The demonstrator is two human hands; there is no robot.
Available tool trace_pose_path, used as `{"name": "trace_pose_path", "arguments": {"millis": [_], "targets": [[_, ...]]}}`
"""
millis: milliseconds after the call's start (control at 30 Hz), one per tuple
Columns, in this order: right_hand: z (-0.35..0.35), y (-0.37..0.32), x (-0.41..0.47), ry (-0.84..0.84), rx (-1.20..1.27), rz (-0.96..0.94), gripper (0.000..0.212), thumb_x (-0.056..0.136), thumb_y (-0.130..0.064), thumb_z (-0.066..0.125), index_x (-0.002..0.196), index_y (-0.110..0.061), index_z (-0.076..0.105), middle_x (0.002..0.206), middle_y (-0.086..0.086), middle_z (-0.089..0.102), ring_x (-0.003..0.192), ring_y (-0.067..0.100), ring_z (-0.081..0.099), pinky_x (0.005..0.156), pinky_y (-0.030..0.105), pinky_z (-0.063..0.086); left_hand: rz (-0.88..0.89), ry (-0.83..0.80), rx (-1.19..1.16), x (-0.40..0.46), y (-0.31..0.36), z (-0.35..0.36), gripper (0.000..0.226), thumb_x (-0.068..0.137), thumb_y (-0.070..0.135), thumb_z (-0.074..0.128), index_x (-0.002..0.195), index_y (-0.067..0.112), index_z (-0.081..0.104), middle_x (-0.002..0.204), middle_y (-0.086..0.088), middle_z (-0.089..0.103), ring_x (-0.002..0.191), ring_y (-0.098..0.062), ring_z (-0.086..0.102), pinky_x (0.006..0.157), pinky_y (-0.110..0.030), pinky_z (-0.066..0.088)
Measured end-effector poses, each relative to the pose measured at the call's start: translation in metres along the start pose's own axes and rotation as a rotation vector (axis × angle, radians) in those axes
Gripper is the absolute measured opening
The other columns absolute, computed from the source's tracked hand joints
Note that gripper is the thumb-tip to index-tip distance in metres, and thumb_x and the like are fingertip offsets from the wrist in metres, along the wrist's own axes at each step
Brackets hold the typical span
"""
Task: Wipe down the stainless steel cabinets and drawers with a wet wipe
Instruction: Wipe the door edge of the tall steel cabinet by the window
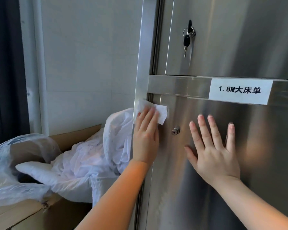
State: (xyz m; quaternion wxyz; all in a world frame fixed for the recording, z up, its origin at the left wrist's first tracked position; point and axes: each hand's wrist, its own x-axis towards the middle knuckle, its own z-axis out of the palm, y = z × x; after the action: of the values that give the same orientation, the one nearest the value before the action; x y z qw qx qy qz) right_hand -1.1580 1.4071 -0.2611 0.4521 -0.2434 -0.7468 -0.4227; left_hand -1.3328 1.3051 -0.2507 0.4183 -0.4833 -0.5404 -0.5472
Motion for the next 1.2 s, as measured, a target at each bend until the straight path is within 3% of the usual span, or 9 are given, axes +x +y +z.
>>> {"name": "trace_pose_path", "arguments": {"millis": [100, 167, 267, 700, 833, 1000, 1200], "targets": [[0.001, 0.000, 0.001, 0.016, -0.001, -0.003, 0.069, 0.098, -0.049, 0.033, 0.155, -0.014, 0.018, 0.163, 0.010, 0.010, 0.150, 0.029, 0.010, 0.116, 0.064, 0.002, 0.040, -0.108, 0.092, -0.013, 0.003, 0.003, 0.043, 0.097, 0.007, 0.046, 0.136, -0.007, 0.050, 0.143, -0.020, 0.050, 0.137, -0.037, 0.043, 0.116, -0.050, 0.031], [0.000, 0.001, 0.002, 0.020, -0.003, -0.002, 0.069, 0.097, -0.048, 0.034, 0.155, -0.014, 0.018, 0.163, 0.010, 0.009, 0.150, 0.029, 0.010, 0.116, 0.064, 0.002, 0.010, -0.158, 0.091, -0.014, 0.007, 0.003, 0.054, 0.099, 0.022, 0.039, 0.146, -0.004, 0.038, 0.153, -0.016, 0.038, 0.146, -0.027, 0.027, 0.122, -0.037, 0.017], [-0.002, 0.001, 0.002, 0.026, -0.008, -0.004, 0.069, 0.097, -0.047, 0.033, 0.155, -0.013, 0.019, 0.163, 0.010, 0.011, 0.150, 0.029, 0.011, 0.116, 0.064, 0.003, 0.002, -0.214, 0.126, -0.004, 0.012, 0.005, 0.063, 0.099, 0.033, 0.032, 0.152, 0.000, 0.024, 0.160, -0.013, 0.023, 0.150, -0.020, 0.012, 0.123, -0.033, 0.008], [-0.001, 0.001, 0.003, 0.038, -0.010, -0.011, 0.069, 0.097, -0.048, 0.034, 0.154, -0.013, 0.022, 0.163, 0.011, 0.013, 0.149, 0.030, 0.013, 0.116, 0.064, 0.004, 0.060, -0.224, 0.141, 0.023, 0.010, 0.007, 0.063, 0.099, 0.029, 0.034, 0.151, -0.004, 0.023, 0.157, -0.016, 0.030, 0.147, -0.026, 0.025, 0.122, -0.032, 0.010], [0.002, 0.000, 0.002, 0.030, -0.011, -0.008, 0.069, 0.097, -0.049, 0.032, 0.154, -0.013, 0.022, 0.163, 0.011, 0.013, 0.149, 0.031, 0.013, 0.116, 0.064, 0.004, 0.095, -0.241, 0.121, 0.033, 0.008, 0.003, 0.063, 0.099, 0.027, 0.035, 0.152, -0.004, 0.021, 0.158, -0.015, 0.027, 0.148, -0.026, 0.021, 0.122, -0.033, 0.010], [0.001, 0.001, 0.002, 0.018, -0.018, -0.009, 0.070, 0.097, -0.049, 0.032, 0.155, -0.013, 0.020, 0.163, 0.010, 0.011, 0.150, 0.031, 0.012, 0.116, 0.064, 0.003, -0.036, -0.308, -0.073, 0.003, 0.014, 0.005, 0.062, 0.099, 0.020, 0.035, 0.154, 0.006, 0.009, 0.160, 0.000, 0.007, 0.149, -0.007, -0.001, 0.123, -0.030, 0.004], [0.000, 0.001, 0.002, 0.022, -0.038, -0.012, 0.068, 0.098, -0.049, 0.032, 0.155, -0.012, 0.021, 0.163, 0.011, 0.012, 0.149, 0.031, 0.013, 0.116, 0.064, 0.005, -0.197, -0.243, -0.268, 0.023, 0.026, 0.010, 0.058, 0.102, 0.025, 0.031, 0.154, 0.023, 0.007, 0.159, 0.014, 0.006, 0.148, 0.002, -0.002, 0.123, -0.029, 0.004]]}}
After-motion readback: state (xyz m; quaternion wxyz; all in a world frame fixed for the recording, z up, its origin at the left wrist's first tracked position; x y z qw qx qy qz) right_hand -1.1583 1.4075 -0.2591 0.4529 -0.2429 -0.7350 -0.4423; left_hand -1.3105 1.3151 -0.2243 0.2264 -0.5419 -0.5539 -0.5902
